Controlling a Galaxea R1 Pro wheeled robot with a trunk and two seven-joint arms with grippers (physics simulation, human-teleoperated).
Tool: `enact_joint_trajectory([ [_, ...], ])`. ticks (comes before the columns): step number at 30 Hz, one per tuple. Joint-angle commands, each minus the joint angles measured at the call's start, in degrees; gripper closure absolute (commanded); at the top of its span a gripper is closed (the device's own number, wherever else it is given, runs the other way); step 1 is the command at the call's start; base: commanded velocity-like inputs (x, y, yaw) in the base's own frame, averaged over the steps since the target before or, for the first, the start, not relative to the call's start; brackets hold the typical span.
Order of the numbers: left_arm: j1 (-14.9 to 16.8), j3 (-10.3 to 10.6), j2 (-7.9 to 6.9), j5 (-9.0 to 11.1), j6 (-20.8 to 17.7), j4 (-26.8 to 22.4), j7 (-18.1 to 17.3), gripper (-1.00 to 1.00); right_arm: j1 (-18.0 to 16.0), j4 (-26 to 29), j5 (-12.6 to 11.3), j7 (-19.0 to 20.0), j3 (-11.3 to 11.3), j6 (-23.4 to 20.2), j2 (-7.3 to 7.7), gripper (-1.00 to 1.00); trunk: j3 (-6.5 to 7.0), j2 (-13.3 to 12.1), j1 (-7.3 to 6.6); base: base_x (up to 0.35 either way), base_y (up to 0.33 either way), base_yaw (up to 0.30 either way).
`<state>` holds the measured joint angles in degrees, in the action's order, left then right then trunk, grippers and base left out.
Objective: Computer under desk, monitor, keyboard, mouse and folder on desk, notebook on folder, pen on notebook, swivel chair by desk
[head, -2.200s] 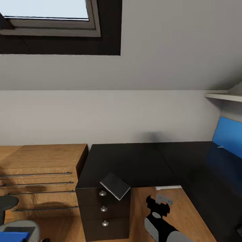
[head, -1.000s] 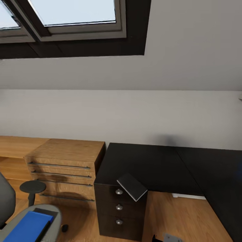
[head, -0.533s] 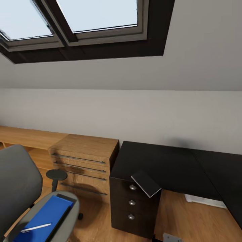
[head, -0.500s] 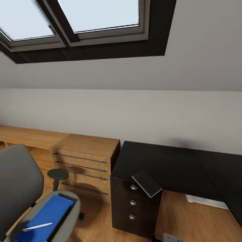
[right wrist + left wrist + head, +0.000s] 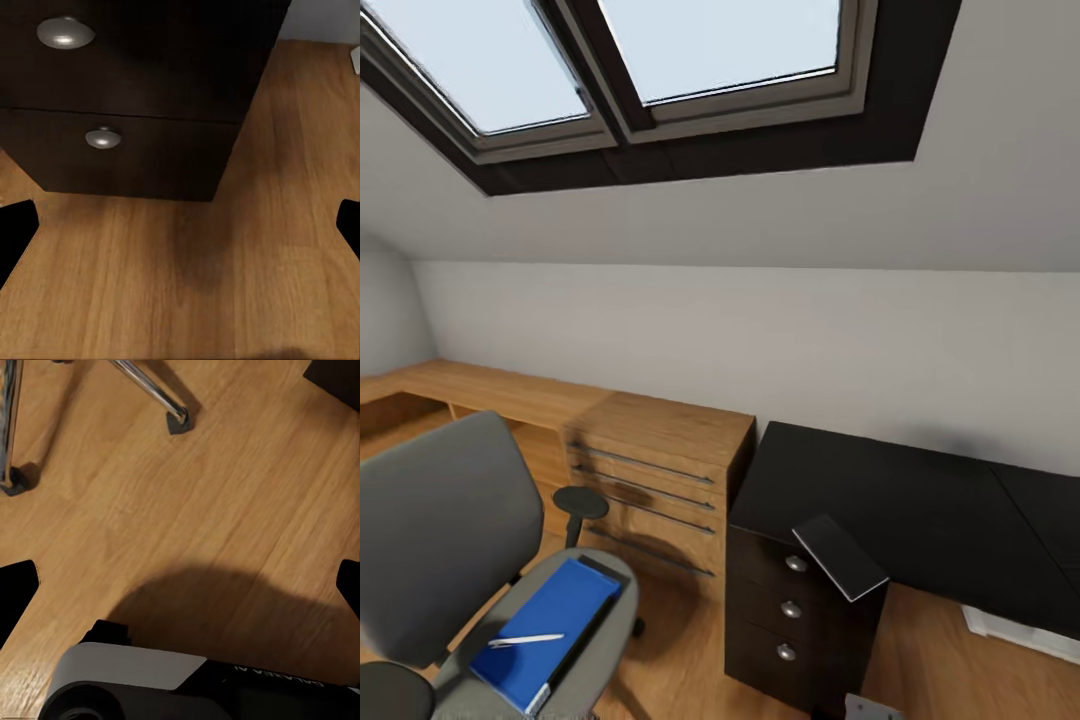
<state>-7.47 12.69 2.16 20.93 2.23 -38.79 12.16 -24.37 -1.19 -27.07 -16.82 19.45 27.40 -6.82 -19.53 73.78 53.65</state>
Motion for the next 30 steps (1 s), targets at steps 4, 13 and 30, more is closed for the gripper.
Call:
enact_joint_trajectory([
  [4,0.0,0.31,-0.05,0.6,0.23,-0.06,0.41,-1.0,-0.07,-0.13,-0.35,-0.14,0.57,0.2,-0.11,-1.0,-0.05,0.03,0.0,0.0,0.0,0.275],
  [13,0.0,0.31,-0.07,0.6,0.23,-0.06,0.41,-1.0,-0.06,-0.13,-0.34,-0.14,0.52,0.2,-0.04,-1.0,-0.05,0.03,0.0,0.0,0.0,0.275],
  [30,0.0,0.33,-0.05,0.6,0.23,-0.06,0.41,-1.0,-0.06,-0.13,-0.34,-0.14,0.58,0.2,-0.12,-1.0,-0.38,0.03,0.0,0.0,0.0,0.275],
])
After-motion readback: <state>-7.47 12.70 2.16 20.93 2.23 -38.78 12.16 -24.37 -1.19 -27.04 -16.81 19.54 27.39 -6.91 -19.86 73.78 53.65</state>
